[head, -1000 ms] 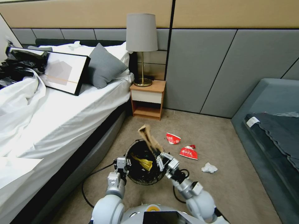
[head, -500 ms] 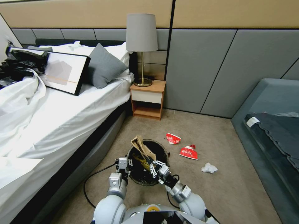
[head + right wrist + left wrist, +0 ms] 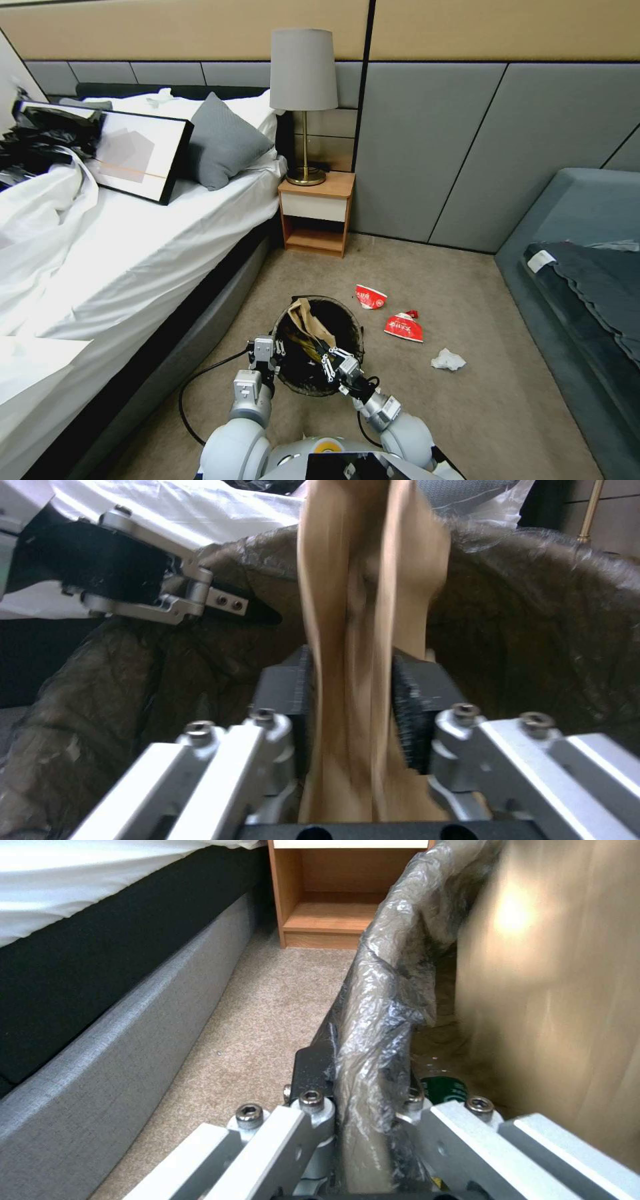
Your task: Pick up the trash bin, then pick up the garbage from the floor and place it into the trash bin.
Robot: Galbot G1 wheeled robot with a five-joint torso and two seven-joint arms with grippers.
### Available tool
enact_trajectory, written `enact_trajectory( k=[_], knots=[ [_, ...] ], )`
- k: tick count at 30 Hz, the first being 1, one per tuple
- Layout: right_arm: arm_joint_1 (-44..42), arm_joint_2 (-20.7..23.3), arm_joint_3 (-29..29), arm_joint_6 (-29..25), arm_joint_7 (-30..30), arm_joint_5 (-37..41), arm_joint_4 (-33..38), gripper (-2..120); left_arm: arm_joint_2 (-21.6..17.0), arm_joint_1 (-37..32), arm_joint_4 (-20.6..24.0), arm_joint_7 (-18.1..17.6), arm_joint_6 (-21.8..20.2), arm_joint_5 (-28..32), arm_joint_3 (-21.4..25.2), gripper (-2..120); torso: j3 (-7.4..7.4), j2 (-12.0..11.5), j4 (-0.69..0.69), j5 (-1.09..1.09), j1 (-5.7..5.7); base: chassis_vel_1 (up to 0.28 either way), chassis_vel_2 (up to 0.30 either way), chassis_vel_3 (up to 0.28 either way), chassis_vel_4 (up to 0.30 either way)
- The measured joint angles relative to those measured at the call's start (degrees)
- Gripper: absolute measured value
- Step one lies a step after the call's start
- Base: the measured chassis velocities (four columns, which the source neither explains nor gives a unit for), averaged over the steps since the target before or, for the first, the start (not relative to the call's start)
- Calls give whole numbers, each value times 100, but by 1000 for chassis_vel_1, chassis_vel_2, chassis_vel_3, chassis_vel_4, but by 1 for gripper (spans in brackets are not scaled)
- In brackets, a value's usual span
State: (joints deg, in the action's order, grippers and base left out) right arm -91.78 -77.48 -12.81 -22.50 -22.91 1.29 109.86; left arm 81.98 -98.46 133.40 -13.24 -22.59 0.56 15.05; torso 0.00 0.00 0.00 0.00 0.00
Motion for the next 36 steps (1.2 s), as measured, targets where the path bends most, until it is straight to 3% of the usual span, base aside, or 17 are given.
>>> enact_trajectory(
  k=[3,6,16,26,36],
  knots=[
    [-12,-7,-7,-36,0,-18,-16,47,6,8,0,0,0,1,8,2,0,0,0,0,0,0,0,0,0],
    [-48,-19,-17,-124,18,-35,-39,65,20,26,-13,4,0,2,8,2,0,0,0,0,0,0,0,0,0],
    [-188,-35,-44,-174,341,-150,529,98,24,80,-83,8,1,12,30,2,0,0,0,0,0,0,0,0,0],
    [-395,-247,-324,-9,1432,-249,1787,100,22,117,-194,8,19,18,80,2,0,0,0,0,0,0,0,0,0],
    [-728,-485,-827,-333,1878,-149,2354,100,83,36,-171,3,65,31,312,2,0,0,1,0,0,0,0,0,0]
  ],
)
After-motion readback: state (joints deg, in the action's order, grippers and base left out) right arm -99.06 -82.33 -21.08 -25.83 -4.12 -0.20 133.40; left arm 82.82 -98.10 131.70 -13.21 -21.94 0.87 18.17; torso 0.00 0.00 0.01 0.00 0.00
